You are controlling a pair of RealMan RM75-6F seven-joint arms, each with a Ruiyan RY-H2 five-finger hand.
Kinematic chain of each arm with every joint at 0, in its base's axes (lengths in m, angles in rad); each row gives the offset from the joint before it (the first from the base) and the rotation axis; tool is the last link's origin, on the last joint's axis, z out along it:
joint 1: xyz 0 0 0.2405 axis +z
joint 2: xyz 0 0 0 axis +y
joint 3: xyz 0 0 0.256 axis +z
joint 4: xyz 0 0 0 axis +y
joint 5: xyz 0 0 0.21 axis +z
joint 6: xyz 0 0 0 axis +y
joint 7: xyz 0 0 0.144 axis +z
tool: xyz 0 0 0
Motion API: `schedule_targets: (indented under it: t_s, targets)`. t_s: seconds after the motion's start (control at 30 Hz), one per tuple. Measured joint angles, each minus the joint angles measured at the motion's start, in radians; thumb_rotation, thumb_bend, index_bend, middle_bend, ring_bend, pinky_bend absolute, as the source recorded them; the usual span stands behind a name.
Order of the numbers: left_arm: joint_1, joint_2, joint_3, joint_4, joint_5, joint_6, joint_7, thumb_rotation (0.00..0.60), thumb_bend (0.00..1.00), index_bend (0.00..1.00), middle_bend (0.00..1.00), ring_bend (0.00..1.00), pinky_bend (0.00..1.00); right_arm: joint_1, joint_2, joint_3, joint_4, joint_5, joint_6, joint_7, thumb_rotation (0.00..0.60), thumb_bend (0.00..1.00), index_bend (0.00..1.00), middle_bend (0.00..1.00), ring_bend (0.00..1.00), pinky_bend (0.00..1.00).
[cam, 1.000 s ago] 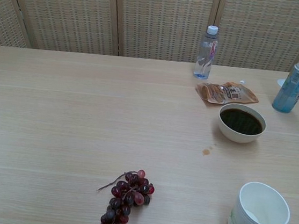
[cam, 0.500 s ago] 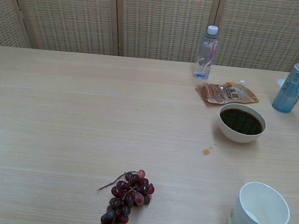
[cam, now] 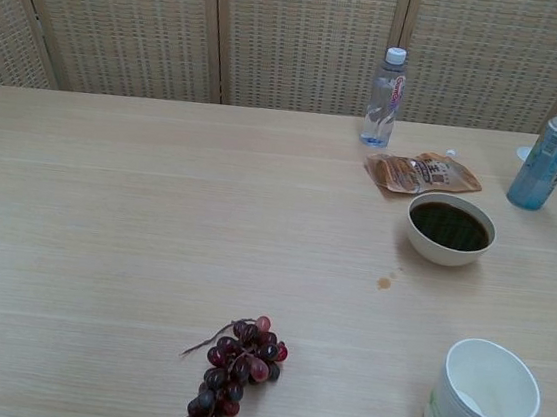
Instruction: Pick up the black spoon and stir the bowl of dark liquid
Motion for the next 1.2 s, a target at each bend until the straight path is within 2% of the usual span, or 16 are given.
schedule_targets:
  t_s: [0.6,1.2]
  targets:
    - [0.006,0.000,0.003,0.004,0.001,0.005,-0.004,0.600,0.44,0.00,0.00,0.00,0.00,0.040,-0.059,0.004,0.127,0.048,-0.088,0.004,0.600,0.92,0.28,0.97,1.00,1.00]
    - [0.016,-0.001,0.008,0.012,0.002,0.014,-0.017,0.600,0.44,0.00,0.00,0.00,0.00,0.050,-0.055,0.000,0.074,0.032,-0.078,-0.005,0.600,0.92,0.28,0.97,1.00,1.00]
